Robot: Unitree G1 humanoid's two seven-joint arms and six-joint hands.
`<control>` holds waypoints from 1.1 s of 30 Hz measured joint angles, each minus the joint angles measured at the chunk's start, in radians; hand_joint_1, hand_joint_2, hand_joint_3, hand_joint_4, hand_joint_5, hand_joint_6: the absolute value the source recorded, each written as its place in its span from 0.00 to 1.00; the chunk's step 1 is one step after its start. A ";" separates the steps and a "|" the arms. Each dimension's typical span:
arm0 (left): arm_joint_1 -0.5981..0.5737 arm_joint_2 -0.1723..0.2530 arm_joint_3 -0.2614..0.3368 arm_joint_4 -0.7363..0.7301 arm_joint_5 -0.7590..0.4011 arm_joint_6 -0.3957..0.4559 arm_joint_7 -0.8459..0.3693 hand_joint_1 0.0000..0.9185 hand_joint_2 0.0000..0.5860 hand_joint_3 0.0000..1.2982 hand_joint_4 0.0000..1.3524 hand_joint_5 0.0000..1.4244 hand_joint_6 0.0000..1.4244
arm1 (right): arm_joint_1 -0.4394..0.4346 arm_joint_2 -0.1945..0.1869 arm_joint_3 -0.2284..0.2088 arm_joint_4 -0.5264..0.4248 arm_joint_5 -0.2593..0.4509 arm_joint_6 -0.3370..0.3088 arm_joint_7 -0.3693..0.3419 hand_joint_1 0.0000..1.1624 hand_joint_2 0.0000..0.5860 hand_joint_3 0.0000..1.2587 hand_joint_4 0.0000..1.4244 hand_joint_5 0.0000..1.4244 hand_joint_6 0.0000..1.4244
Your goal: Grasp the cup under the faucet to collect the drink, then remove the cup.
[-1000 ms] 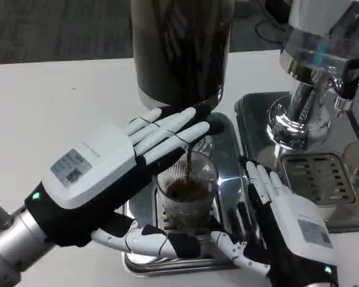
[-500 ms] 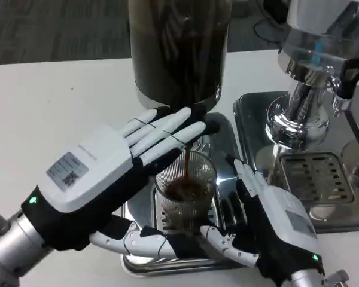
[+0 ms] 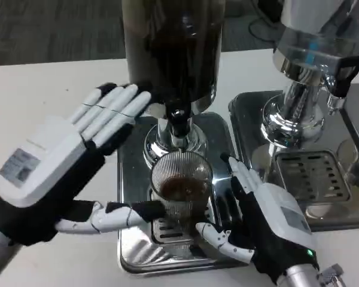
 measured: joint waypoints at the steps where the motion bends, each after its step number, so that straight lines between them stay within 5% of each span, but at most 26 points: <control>1: 0.003 -0.007 0.020 0.005 -0.002 0.007 0.016 0.00 0.27 0.00 0.00 0.00 0.00 | -0.002 -0.001 0.000 0.000 0.000 0.000 0.007 0.39 0.45 0.00 0.00 0.00 0.06; 12: 0.106 -0.078 0.169 0.073 -0.067 0.014 0.116 0.00 0.29 0.00 0.00 0.00 0.00 | -0.014 0.007 -0.002 0.005 0.035 -0.003 0.032 0.39 0.42 0.00 0.00 0.00 0.05; 20: 0.188 -0.095 0.238 0.222 -0.086 -0.004 0.172 0.00 0.29 0.00 0.00 0.01 0.00 | -0.031 0.031 -0.015 0.019 0.132 -0.009 0.049 0.43 0.40 0.00 0.00 0.00 0.05; 33: 0.201 -0.092 0.186 0.521 -0.043 -0.018 0.245 0.00 0.30 0.02 0.00 0.02 0.00 | -0.023 0.034 -0.024 0.007 0.195 -0.024 0.063 0.49 0.37 0.00 0.00 0.00 0.05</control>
